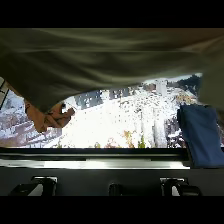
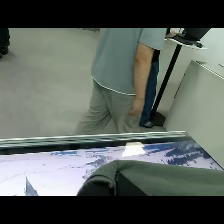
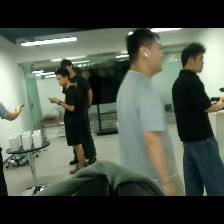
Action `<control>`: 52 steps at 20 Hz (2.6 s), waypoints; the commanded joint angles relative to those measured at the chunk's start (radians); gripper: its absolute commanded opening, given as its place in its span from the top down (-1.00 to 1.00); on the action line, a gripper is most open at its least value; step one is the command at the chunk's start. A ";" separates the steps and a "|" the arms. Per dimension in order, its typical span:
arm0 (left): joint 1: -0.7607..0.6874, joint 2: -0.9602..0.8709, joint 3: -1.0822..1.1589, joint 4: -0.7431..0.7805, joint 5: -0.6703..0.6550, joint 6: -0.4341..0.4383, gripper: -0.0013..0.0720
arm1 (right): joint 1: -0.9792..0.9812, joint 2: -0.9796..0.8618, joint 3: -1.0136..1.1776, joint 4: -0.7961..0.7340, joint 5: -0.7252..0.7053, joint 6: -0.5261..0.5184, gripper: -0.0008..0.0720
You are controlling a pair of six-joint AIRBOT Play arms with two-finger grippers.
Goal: Fold the shirts.
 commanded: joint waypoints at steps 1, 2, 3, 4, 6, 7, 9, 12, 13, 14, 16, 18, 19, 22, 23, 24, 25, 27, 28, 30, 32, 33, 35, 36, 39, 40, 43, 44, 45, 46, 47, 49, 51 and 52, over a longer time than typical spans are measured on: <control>0.004 0.019 -0.011 0.041 -0.069 -0.033 0.89 | 0.000 0.015 0.005 -0.033 0.057 0.002 0.86; 0.003 0.006 -0.045 0.043 -0.099 -0.055 0.89 | 0.001 -0.009 0.005 -0.035 0.107 0.002 0.86; 0.003 -0.007 -0.090 0.043 -0.129 -0.056 0.89 | 0.000 -0.047 0.005 -0.038 0.188 0.002 0.86; 0.002 -0.025 -0.156 0.043 -0.145 -0.056 0.89 | 0.001 -0.097 0.005 -0.039 0.278 0.002 0.86; -0.013 -0.077 -0.323 0.043 -0.138 -0.050 0.89 | 0.001 -0.240 -0.002 -0.041 0.448 -0.008 0.86; -0.028 -0.113 -0.404 0.043 -0.130 -0.038 0.89 | 0.001 -0.323 -0.013 -0.041 0.468 -0.019 0.86; -0.060 -0.216 -0.544 0.043 -0.074 0.017 0.89 | 0.001 -0.488 -0.018 -0.026 0.433 -0.032 0.86; -0.079 -0.435 -0.599 0.042 0.035 0.020 0.89 | 0.001 -0.731 -0.018 0.047 0.252 0.084 0.86; -0.079 -0.508 -0.594 0.034 0.070 0.021 0.89 | 0.001 -0.800 -0.018 0.087 0.207 0.129 0.86; -0.076 -0.584 -0.583 0.027 0.102 0.020 0.89 | 0.001 -0.862 -0.018 0.130 0.173 0.130 0.86; -0.072 -0.711 -0.534 -0.004 0.113 0.021 0.88 | 0.001 -0.959 -0.018 0.169 0.135 0.135 0.86; -0.073 -0.797 -0.468 -0.053 0.113 0.064 0.88 | 0.001 -1.019 -0.018 0.188 0.108 0.180 0.86; -0.073 -0.822 -0.443 -0.087 0.114 0.101 0.89 | 0.001 -1.039 -0.018 0.191 0.109 0.196 0.86; -0.073 -0.848 -0.423 -0.100 0.108 0.108 0.88 | 0.001 -1.081 -0.018 0.194 0.211 0.206 0.86; -0.073 -0.851 -0.423 -0.100 0.083 0.107 0.67 | 0.001 -1.087 -0.018 0.196 0.258 0.205 0.85; -0.070 -0.851 -0.421 -0.100 0.032 0.106 -0.09 | 0.000 -1.086 -0.018 0.204 0.308 0.205 0.54; -0.060 -0.850 -0.408 -0.097 -0.066 0.106 -0.49 | -0.007 -1.076 -0.018 0.218 0.383 0.189 -0.22; -0.023 -0.842 -0.372 -0.040 -0.296 0.117 -0.48 | -0.036 -1.053 -0.018 0.246 0.591 0.003 -0.44; -0.001 -0.824 -0.373 -0.002 -0.361 0.117 -0.48 | -0.060 -1.045 -0.019 0.279 0.715 -0.037 -0.44; 0.040 -0.752 -0.430 0.040 -0.380 0.110 -0.48 | -0.109 -1.014 -0.037 0.365 0.856 -0.091 -0.42; 0.062 -0.654 -0.574 0.044 -0.362 0.109 -0.48 | -0.120 -0.935 -0.105 0.331 0.848 -0.096 -0.41; 0.062 -0.603 -0.672 0.056 -0.333 0.119 -0.47 | -0.117 -0.892 -0.157 0.307 0.832 -0.096 -0.41; 0.057 -0.526 -0.862 0.050 -0.216 0.121 -0.22 | -0.118 -0.806 -0.300 0.304 0.793 -0.096 -0.41; 0.050 -0.507 -0.938 0.046 -0.162 0.121 -0.22 | -0.118 -0.773 -0.362 0.306 0.783 -0.096 -0.39; 0.025 -0.510 -1.061 0.042 -0.107 0.155 -0.33 | -0.118 -0.689 -0.496 0.290 0.792 -0.113 -0.39; 0.019 -0.510 -1.084 0.042 -0.101 0.169 -0.33 | -0.118 -0.662 -0.522 0.269 0.789 -0.113 -0.39; -0.004 -0.512 -1.110 0.037 -0.064 0.178 -0.33 | -0.118 -0.624 -0.554 0.224 0.783 -0.111 -0.39; -0.015 -0.518 -1.110 0.029 -0.055 0.177 -0.33 | -0.118 -0.623 -0.554 0.225 0.783 -0.111 -0.39; -0.026 -0.528 -1.110 0.017 -0.050 0.177 -0.32 | -0.118 -0.623 -0.554 0.227 0.781 -0.110 -0.39; -0.039 -0.541 -1.110 -0.006 -0.044 0.177 -0.32 | -0.118 -0.623 -0.554 0.227 0.780 -0.110 -0.39; -0.051 -0.553 -1.110 -0.034 -0.035 0.177 -0.29 | -0.118 -0.623 -0.554 0.227 0.782 -0.110 -0.39; -0.080 -0.574 -1.110 -0.085 -0.005 0.171 -0.23 | -0.118 -0.623 -0.554 0.226 0.784 -0.110 -0.39; -0.110 -0.586 -1.110 -0.085 0.023 0.154 0.63 | -0.118 -0.623 -0.554 0.226 0.780 -0.110 -0.39; -0.115 -0.586 -1.110 -0.085 0.031 0.160 0.89 | -0.118 -0.623 -0.554 0.224 0.776 -0.110 -0.39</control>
